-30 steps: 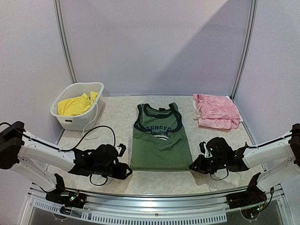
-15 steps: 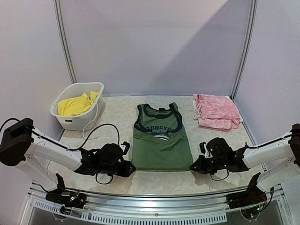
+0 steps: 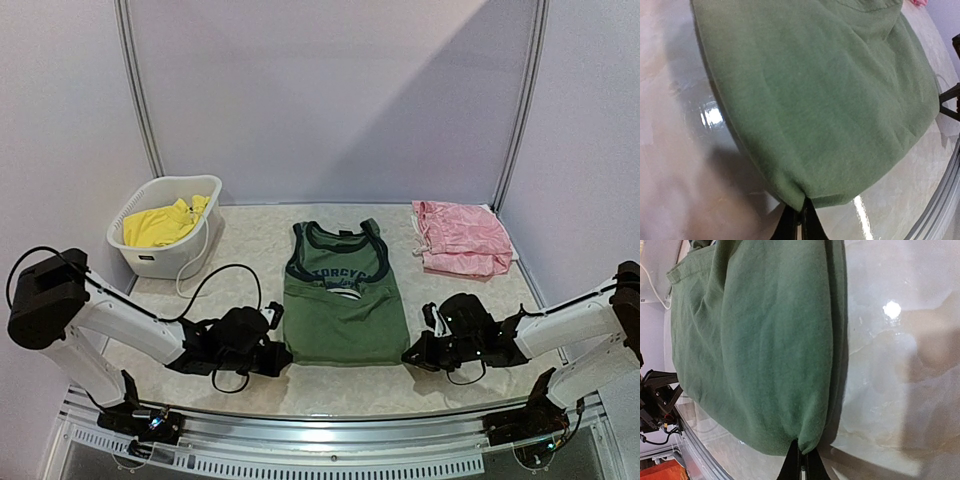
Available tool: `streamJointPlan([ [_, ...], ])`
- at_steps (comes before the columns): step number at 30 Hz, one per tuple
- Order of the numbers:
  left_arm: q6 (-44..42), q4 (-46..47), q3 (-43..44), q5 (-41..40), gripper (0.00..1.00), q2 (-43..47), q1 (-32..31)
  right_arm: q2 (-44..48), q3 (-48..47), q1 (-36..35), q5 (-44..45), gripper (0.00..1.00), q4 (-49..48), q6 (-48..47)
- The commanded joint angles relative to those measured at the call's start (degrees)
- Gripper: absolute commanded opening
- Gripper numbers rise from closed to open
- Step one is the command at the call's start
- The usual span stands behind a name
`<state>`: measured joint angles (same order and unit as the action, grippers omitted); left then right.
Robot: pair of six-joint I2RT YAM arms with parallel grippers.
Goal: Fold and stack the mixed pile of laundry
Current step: Pick up the 2/3-rectangle-folded tank top from the center of the board.
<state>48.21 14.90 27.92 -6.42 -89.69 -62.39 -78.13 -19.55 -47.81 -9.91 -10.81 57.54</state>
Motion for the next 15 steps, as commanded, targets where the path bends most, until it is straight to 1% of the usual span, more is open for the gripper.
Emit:
streamJointPlan([
  [1,-0.3,-1.5,-0.9,2.0,0.00,-1.6,-0.8,-0.6,-0.8,0.2,-1.9,0.00,3.3,-1.8],
  [7,-0.2,-4.4,-2.0,1.7,0.00,1.9,-2.2,2.2,-1.3,-0.7,-1.9,0.00,7.1,-2.5],
  [15,1.8,-7.7,-3.8,0.2,0.00,5.7,-5.4,5.3,-1.8,-5.4,1.2,0.00,10.7,-0.7],
])
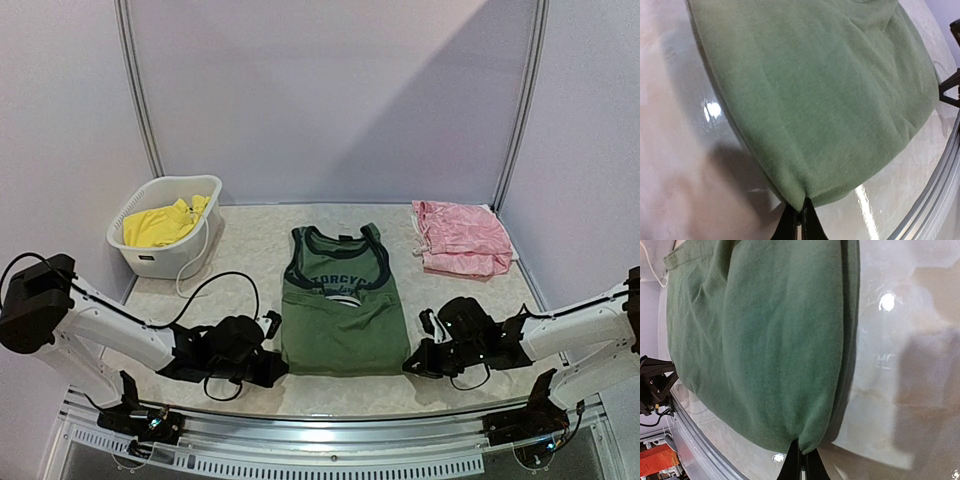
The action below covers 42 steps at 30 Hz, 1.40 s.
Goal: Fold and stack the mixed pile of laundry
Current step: Pick up the 2/3-rectangle-folded tank top from the center of the board.
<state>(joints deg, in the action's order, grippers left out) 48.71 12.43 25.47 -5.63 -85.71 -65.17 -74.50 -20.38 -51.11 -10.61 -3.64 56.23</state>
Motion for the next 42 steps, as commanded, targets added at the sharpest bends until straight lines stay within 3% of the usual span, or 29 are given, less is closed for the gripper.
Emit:
streamJointPlan([
  [1,1.6,-5.8,-1.4,-1.1,0.00,2.4,-3.2,2.3,-0.8,-2.7,2.3,0.00,3.5,0.9],
  [12,5.3,-19.4,-0.1,-7.1,0.00,11.5,-11.1,7.9,-1.0,-11.0,6.4,0.00,9.0,5.4],
  [22,9.0,-28.0,3.9,-12.2,0.00,13.9,-17.6,10.2,-5.9,-15.7,10.1,0.00,17.6,6.9],
  [42,3.7,-39.3,13.8,-23.0,0.00,14.8,-16.6,9.7,-19.9,-15.6,22.0,0.00,32.5,1.7],
])
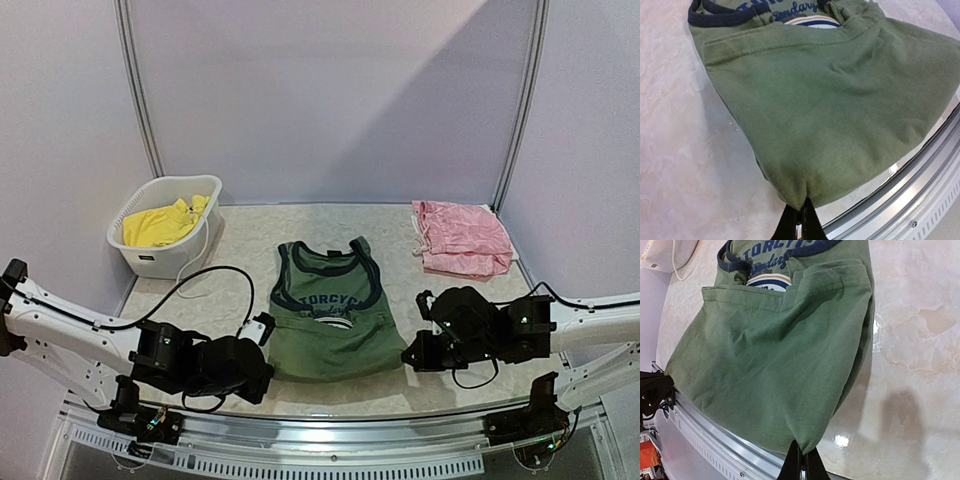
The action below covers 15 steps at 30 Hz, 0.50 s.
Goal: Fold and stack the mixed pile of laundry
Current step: Pick up the 2/3-rectangle-folded tank top from the center of the board, then fold the 2/3-rectangle-folded tank top at the center of the board.
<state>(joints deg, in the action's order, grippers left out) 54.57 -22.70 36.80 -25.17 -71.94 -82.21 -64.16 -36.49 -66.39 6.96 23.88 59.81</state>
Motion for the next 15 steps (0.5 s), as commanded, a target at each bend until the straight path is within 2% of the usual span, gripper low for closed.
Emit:
streamJointPlan([
  [1,-3.0,-4.8,3.1,-3.7,0.00,1.2,0.9,-0.9,-4.8,-0.3,5.0,0.00,5.7,-2.4],
  [7,-6.9,-9.4,7.1,-5.2,0.00,3.7,3.4,-3.6,-10.4,0.6,7.9,0.00,10.3,-4.0],
  [15,-13.3,-11.8,12.7,-5.7,0.00,5.4,9.4,-6.4,-18.1,5.6,10.7,0.00,13.7,-8.8],
])
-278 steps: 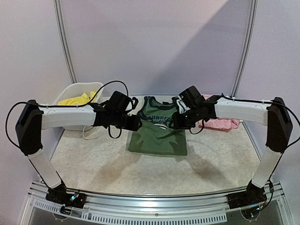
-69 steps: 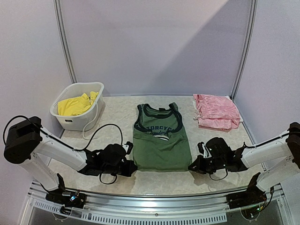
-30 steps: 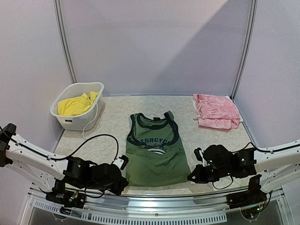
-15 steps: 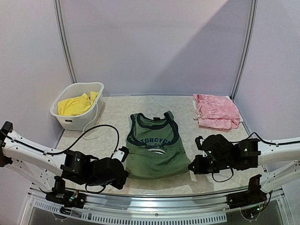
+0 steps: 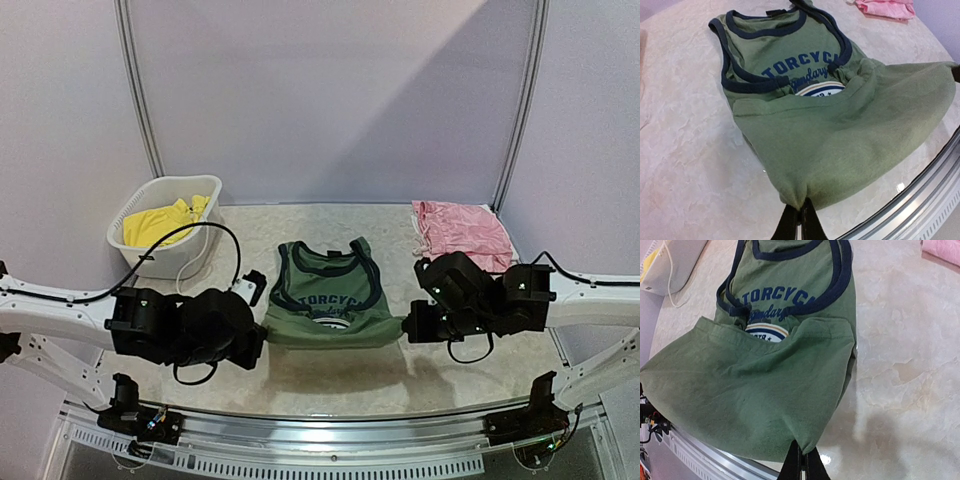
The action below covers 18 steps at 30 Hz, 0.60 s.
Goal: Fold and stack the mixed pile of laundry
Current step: Fold the 2/3-rectangle-folded tank top at the center of the board.
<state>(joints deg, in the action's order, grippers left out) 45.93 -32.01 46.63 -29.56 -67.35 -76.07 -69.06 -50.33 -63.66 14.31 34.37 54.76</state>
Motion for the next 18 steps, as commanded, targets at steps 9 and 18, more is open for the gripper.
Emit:
streamJointPlan([
  [9,-10.7,-0.7,8.1,2.4,0.00,-3.7,11.9,-8.8,-14.3,12.5,1.0,0.00,4.4,-12.5],
  [18,-15.3,1.7,13.3,9.0,0.00,-9.9,20.7,-19.1,-24.6,19.2,-1.4,0.00,6.5,-18.3],
])
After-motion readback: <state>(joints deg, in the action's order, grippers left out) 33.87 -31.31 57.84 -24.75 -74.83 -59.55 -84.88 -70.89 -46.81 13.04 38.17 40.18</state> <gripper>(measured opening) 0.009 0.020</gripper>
